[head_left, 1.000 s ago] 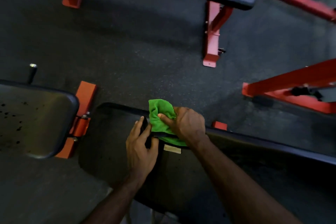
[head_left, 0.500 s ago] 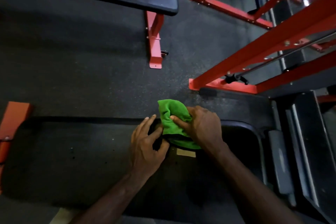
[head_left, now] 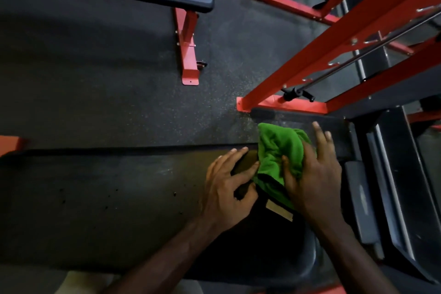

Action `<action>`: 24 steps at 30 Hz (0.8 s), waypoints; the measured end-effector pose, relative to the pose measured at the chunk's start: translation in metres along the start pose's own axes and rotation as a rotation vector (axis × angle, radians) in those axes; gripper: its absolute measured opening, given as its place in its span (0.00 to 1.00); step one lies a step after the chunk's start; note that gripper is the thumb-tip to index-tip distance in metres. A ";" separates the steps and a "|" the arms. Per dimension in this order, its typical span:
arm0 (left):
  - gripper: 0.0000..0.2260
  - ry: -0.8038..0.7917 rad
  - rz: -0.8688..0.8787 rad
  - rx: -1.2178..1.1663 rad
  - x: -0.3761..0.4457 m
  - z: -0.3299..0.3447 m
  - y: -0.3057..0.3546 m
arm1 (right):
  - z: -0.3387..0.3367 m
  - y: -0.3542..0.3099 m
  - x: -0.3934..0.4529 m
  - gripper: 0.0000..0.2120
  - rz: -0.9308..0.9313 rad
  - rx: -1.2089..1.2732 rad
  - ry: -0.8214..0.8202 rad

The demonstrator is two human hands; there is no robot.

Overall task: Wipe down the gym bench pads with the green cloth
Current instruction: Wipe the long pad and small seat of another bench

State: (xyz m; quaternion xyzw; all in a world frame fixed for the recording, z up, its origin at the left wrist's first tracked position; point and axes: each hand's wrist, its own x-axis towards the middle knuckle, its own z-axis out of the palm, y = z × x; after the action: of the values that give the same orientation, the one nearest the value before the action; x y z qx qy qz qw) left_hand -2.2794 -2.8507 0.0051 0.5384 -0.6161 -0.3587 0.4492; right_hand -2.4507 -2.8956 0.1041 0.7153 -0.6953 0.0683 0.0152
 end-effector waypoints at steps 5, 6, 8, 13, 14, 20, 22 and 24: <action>0.20 0.160 -0.110 0.037 -0.003 -0.026 -0.022 | 0.016 -0.044 0.012 0.36 -0.104 -0.069 -0.083; 0.20 0.198 -0.153 0.054 -0.005 -0.033 -0.032 | 0.022 -0.057 0.014 0.33 -0.134 -0.083 -0.121; 0.20 0.252 -0.224 0.113 -0.014 -0.048 -0.051 | 0.034 -0.080 0.009 0.30 -0.197 -0.083 -0.204; 0.23 0.293 -0.407 0.253 -0.040 -0.079 -0.087 | 0.031 -0.062 -0.068 0.39 -0.535 -0.107 -0.266; 0.24 0.278 -0.433 0.271 -0.042 -0.082 -0.089 | 0.023 -0.050 -0.074 0.44 -0.557 -0.116 -0.274; 0.24 0.254 -0.440 0.342 -0.054 -0.078 -0.097 | 0.050 -0.094 -0.022 0.51 -0.137 -0.089 -0.126; 0.24 0.270 -0.418 0.339 -0.055 -0.077 -0.098 | 0.067 -0.127 -0.034 0.42 -0.200 -0.085 -0.154; 0.24 0.272 -0.386 0.326 -0.051 -0.077 -0.097 | 0.075 -0.133 -0.066 0.37 -0.326 -0.038 -0.203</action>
State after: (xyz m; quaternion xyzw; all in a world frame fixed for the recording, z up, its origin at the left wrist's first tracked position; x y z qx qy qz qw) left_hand -2.1731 -2.8128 -0.0671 0.7541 -0.4859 -0.2584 0.3585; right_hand -2.3135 -2.8348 0.0315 0.8214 -0.5692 -0.0208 -0.0304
